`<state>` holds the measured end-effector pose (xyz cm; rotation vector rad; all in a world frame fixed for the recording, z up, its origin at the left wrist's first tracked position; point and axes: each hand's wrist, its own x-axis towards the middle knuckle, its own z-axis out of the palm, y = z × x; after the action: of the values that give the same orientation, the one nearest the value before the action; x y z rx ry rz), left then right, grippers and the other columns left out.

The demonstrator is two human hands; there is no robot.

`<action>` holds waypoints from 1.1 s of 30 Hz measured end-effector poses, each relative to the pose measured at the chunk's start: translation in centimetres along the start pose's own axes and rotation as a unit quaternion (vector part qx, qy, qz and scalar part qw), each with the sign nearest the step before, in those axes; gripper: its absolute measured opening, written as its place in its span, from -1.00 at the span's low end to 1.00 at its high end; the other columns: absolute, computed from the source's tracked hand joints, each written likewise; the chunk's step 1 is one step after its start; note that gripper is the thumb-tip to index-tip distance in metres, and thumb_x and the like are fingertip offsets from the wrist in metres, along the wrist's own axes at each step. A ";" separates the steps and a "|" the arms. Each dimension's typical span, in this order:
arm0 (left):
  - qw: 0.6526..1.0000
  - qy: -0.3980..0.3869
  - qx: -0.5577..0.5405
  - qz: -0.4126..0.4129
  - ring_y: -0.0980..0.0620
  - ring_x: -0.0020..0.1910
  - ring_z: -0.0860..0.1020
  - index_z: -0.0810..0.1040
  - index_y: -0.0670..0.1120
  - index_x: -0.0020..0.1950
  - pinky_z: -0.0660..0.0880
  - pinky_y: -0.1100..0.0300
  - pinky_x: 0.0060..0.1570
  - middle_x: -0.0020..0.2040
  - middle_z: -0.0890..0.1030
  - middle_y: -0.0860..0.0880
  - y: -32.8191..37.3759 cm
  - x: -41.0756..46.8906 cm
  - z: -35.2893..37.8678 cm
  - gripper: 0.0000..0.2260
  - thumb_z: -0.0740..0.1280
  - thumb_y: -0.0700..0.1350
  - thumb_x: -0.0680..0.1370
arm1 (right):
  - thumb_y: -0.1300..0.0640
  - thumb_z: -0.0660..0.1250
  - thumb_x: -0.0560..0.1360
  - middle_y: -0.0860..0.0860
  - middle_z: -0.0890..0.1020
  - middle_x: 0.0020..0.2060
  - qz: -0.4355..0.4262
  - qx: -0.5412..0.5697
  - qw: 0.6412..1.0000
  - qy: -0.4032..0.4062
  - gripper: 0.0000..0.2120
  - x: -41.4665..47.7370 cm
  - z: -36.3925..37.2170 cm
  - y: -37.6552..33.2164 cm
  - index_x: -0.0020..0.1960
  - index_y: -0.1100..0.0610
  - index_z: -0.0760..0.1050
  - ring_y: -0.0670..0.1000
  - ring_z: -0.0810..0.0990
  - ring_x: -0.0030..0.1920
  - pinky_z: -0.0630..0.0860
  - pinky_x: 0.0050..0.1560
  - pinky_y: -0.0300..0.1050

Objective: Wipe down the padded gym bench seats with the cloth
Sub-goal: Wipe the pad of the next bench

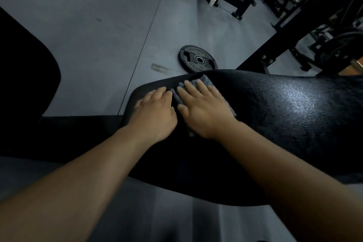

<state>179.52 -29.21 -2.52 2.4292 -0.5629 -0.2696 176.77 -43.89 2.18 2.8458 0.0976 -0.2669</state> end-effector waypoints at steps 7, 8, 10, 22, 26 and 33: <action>1.000 -0.017 -0.004 -0.009 -0.07 0.58 0.06 0.19 -0.09 0.56 0.09 -0.07 0.53 0.62 0.09 -0.06 -0.4 -0.9 -0.3 -0.54 0.10 -0.05 0.65 | -0.19 -0.08 0.62 0.03 0.15 0.60 0.134 -0.020 0.990 0.025 -0.44 4.6 -0.6 3.0 0.57 -0.03 0.15 0.17 0.06 0.58 0.07 0.51 0.17; 1.000 -0.018 -0.006 -0.010 -0.07 0.58 0.06 0.19 -0.09 0.56 0.09 -0.07 0.53 0.62 0.09 -0.06 -0.6 -0.9 -0.4 -0.54 0.10 -0.06 0.65 | -0.19 -0.09 0.62 0.03 0.13 0.60 0.113 -0.017 0.993 0.019 -0.43 4.7 -0.4 1.3 0.58 -0.02 0.13 0.17 0.03 0.59 0.05 0.51 0.18; 1.000 -0.022 -0.007 -0.010 -0.07 0.58 0.07 0.20 -0.10 0.55 0.11 -0.07 0.52 0.62 0.09 -0.06 -0.8 -0.7 -0.6 -0.53 0.11 -0.08 0.64 | -0.22 -0.20 0.61 0.01 0.09 0.62 0.004 -0.023 1.000 0.007 -0.38 2.1 0.2 -1.1 0.61 -0.03 0.07 0.14 0.00 0.60 0.01 0.54 0.15; 1.000 0.000 0.004 0.004 -0.04 0.58 0.10 0.18 -0.08 0.58 0.11 -0.05 0.51 0.61 0.14 -0.03 -2.0 -0.1 -0.4 -0.51 0.11 -0.07 0.64 | -0.18 -0.16 0.66 -0.04 0.02 0.63 -0.029 -0.025 0.999 -0.004 -0.44 0.4 0.1 -0.9 0.63 -0.07 -0.01 0.09 -0.06 0.61 -0.06 0.56 0.10; 1.000 -0.002 -0.009 0.007 -0.04 0.58 0.07 0.17 -0.05 0.59 0.07 -0.05 0.54 0.62 0.11 -0.03 -2.1 -0.1 -0.5 -0.52 0.09 -0.04 0.65 | -0.21 -0.18 0.58 -0.06 0.09 0.62 0.000 -0.022 1.000 -0.005 -0.37 0.2 -0.4 2.6 0.62 -0.10 0.06 0.04 0.02 0.61 -0.02 0.55 0.03; 0.999 -0.023 0.014 -0.033 -0.09 0.59 0.03 0.07 -0.03 0.61 0.11 -0.11 0.52 0.63 0.02 -0.05 -4.6 -1.1 -0.8 -0.38 0.10 0.21 0.62 | -0.20 -0.21 0.61 -0.05 0.05 0.62 -0.053 -0.019 0.998 0.001 -0.40 1.8 0.7 -3.7 0.62 -0.07 0.03 0.08 -0.03 0.61 -0.03 0.55 0.10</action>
<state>180.27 -25.00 -4.65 2.4771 -0.5100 -0.3491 178.05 -40.43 0.16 2.8075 0.2512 -0.2822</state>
